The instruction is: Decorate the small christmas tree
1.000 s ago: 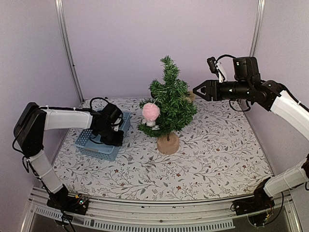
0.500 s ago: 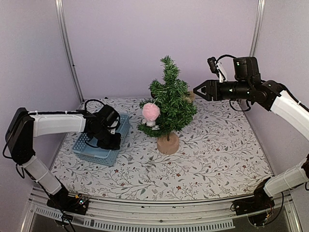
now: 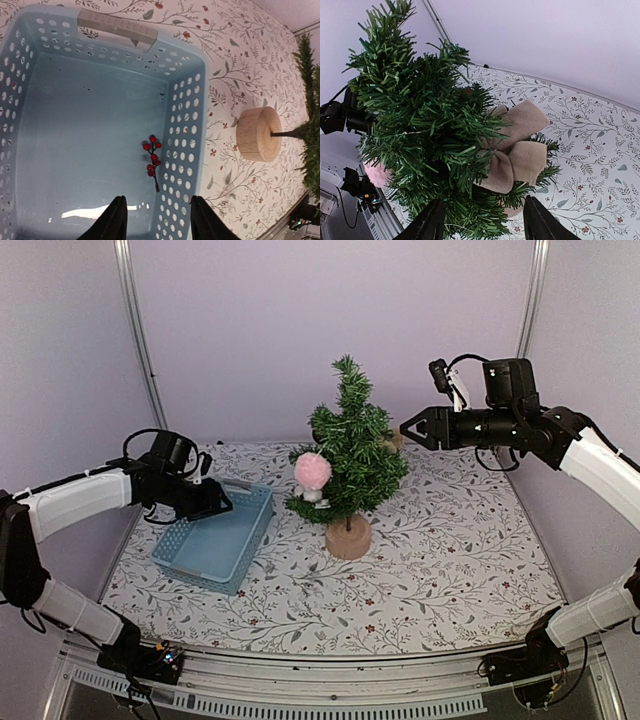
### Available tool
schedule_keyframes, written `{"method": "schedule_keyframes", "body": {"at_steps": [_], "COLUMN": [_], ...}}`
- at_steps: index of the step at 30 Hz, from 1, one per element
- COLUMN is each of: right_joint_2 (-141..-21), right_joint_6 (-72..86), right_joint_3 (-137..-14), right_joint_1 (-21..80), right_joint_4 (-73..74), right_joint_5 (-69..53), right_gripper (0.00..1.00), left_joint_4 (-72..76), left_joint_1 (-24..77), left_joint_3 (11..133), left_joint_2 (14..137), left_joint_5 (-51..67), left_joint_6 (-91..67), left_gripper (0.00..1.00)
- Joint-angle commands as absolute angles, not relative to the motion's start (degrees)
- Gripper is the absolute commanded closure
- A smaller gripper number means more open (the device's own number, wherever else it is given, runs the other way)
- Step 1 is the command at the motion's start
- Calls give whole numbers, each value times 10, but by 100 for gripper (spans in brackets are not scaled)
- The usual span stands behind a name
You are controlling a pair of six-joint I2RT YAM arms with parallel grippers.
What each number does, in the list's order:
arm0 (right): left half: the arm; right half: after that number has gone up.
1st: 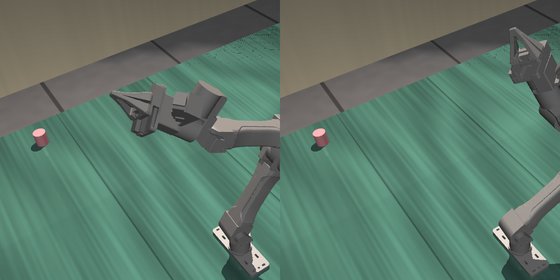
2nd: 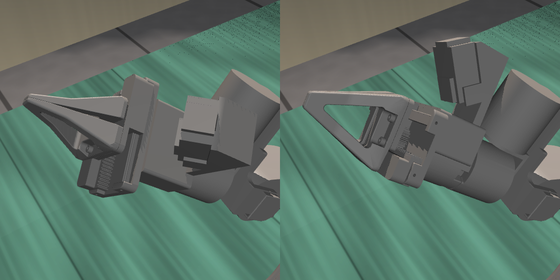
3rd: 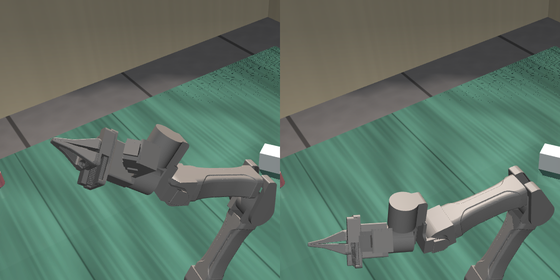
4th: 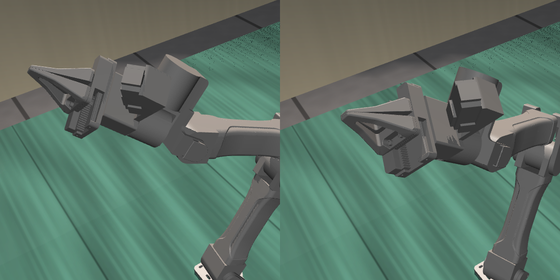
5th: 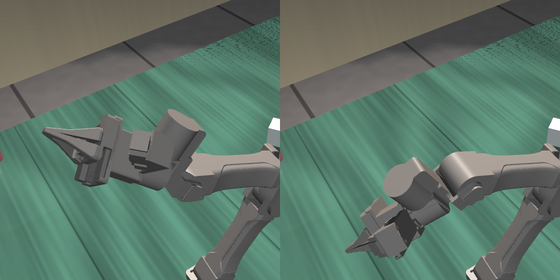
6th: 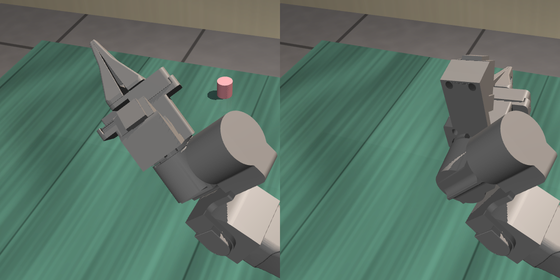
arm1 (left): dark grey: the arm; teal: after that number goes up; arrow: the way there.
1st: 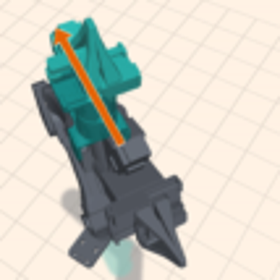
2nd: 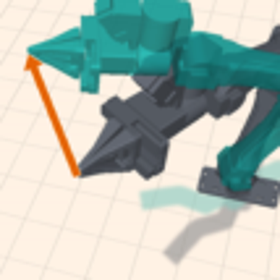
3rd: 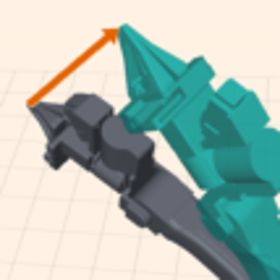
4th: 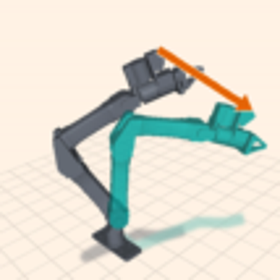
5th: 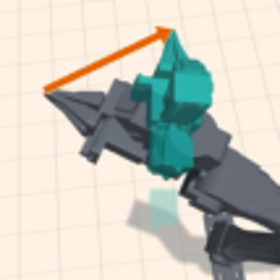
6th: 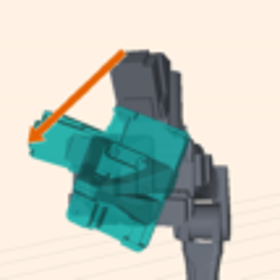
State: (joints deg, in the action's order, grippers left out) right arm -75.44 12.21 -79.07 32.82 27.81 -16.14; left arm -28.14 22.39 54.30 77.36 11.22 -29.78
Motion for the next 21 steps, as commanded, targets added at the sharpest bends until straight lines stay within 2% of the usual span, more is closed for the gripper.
{"method": "schedule_keyframes", "body": {"at_steps": [1,5,18,21], "right_joint_2": [-743,-741,-740,-742], "right_joint_6": [118,116,114,113], "right_joint_3": [-783,-782,-780,-782], "right_joint_1": [323,321,317,317], "right_joint_4": [270,271,272,273], "right_joint_5": [-164,-164,-162,-161], "right_gripper": [43,43,43,43], "left_joint_4": [-273,-271,-277,-306], "left_joint_1": [209,218,291,290], "left_joint_3": [578,606,650,657], "left_joint_2": [848,918,1059,1079], "left_joint_5": [115,110,55,22], "left_joint_6": [-262,-247,-233,-244], "left_gripper": [57,61,60,67]}}
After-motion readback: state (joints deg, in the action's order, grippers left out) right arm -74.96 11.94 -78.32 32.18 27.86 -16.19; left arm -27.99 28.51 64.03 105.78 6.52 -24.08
